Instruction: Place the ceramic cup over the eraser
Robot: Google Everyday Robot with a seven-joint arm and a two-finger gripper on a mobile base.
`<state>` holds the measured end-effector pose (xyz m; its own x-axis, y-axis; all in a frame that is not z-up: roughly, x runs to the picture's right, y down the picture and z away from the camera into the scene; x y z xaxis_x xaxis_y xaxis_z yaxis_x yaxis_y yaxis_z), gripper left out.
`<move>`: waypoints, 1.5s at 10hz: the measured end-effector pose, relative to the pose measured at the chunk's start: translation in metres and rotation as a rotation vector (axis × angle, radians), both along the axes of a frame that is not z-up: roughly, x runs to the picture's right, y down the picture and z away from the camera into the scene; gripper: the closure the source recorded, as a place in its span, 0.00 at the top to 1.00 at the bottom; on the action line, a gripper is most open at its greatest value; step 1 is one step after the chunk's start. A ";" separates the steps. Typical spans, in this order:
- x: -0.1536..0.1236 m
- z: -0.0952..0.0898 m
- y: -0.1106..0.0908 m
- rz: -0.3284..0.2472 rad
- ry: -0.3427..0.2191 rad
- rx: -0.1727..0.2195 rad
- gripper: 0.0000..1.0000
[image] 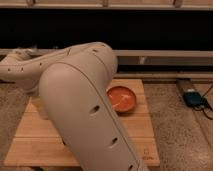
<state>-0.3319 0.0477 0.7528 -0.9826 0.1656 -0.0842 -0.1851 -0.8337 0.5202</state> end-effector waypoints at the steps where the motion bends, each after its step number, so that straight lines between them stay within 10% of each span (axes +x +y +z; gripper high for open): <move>1: -0.005 0.009 -0.002 -0.009 -0.009 -0.002 0.80; 12: -0.043 0.089 0.021 -0.082 -0.041 -0.090 0.79; 15: -0.038 0.092 0.027 -0.078 -0.032 -0.110 0.52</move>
